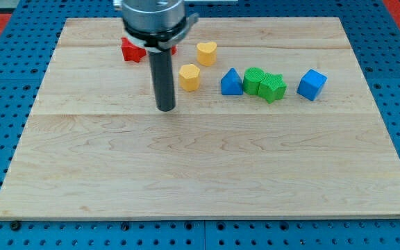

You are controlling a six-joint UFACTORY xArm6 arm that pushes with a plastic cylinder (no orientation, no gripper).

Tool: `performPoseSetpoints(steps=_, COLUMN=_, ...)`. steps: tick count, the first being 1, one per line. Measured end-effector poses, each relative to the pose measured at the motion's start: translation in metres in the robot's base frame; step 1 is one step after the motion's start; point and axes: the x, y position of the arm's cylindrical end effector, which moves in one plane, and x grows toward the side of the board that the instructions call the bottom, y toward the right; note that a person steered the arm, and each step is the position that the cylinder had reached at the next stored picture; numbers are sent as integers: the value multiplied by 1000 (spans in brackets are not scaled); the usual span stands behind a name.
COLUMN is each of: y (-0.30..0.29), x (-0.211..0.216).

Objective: Push the yellow blocks towards the top center

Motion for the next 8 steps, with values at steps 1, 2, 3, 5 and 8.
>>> performPoseSetpoints(steps=1, y=30, x=-22)
performPoseSetpoints(steps=2, y=80, x=-49)
performPoseSetpoints(steps=3, y=115, x=-78)
performPoseSetpoints(steps=5, y=90, x=-54)
performPoseSetpoints(steps=8, y=76, x=-72)
